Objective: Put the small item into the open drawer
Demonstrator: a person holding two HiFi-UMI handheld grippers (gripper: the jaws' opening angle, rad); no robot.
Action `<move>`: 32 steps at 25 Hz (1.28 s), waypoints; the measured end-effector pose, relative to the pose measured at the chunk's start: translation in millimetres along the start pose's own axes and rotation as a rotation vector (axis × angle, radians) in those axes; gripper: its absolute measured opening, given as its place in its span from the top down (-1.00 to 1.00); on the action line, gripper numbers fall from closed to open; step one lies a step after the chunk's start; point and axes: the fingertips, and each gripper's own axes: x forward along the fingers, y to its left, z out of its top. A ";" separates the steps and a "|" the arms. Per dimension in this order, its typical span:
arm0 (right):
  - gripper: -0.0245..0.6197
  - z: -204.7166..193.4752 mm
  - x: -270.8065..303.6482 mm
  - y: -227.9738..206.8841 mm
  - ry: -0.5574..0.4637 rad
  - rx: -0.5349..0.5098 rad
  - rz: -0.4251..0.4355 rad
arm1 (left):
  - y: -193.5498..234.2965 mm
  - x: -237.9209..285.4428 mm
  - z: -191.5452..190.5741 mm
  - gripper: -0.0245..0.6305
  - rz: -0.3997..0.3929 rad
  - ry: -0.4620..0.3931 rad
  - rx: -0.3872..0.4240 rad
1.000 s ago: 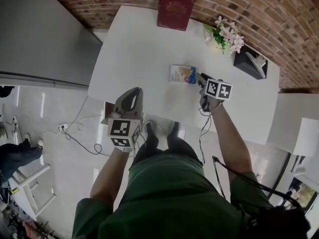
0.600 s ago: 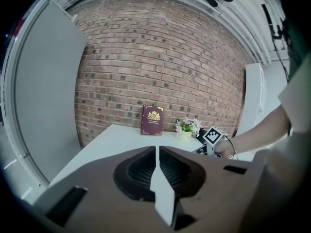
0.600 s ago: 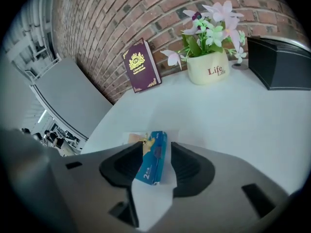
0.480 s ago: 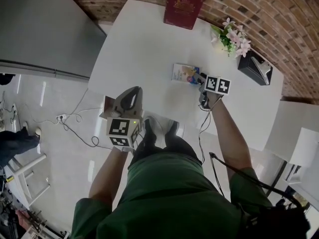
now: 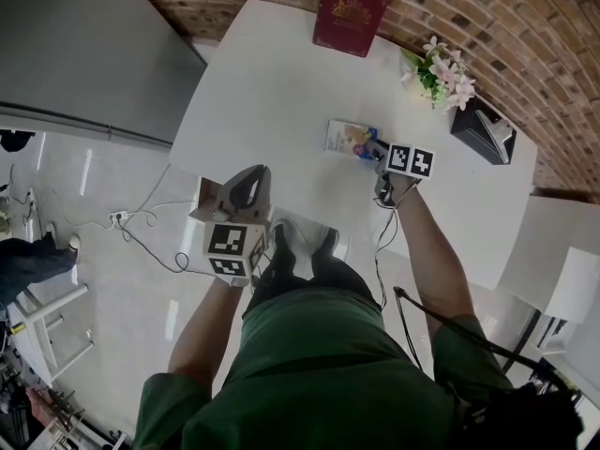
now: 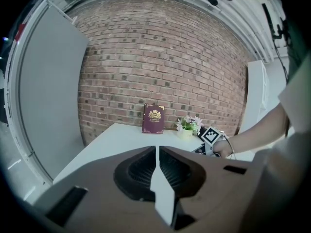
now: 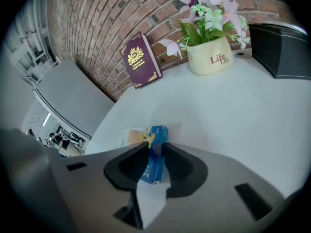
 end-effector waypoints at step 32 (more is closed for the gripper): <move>0.83 22.0 -28.9 121.0 -0.138 -0.070 0.372 | -23.1 -55.4 -18.2 0.88 0.199 -0.046 -0.040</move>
